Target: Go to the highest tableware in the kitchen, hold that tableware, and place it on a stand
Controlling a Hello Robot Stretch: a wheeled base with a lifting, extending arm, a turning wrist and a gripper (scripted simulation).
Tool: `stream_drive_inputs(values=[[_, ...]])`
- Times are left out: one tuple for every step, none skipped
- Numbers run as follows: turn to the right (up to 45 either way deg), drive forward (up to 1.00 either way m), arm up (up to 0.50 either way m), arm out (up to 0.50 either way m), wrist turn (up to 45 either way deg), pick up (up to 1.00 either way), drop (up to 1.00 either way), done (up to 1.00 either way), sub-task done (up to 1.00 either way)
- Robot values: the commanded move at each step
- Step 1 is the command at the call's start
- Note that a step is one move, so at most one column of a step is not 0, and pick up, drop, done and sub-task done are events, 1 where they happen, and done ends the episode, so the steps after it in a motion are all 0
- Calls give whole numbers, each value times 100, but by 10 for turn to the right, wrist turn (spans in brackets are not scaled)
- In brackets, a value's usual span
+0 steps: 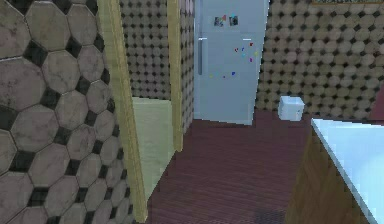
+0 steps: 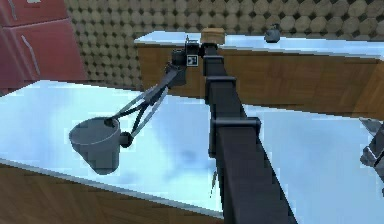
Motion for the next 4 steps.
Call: stream_drive_inputs(values=[[0, 0, 0, -44, 0, 0, 0, 0, 0], [60, 0, 0, 0, 0, 0, 0, 0, 0], [0, 100, 0, 0, 0, 0, 0, 0, 0], [60, 0, 0, 0, 0, 0, 0, 0, 0]])
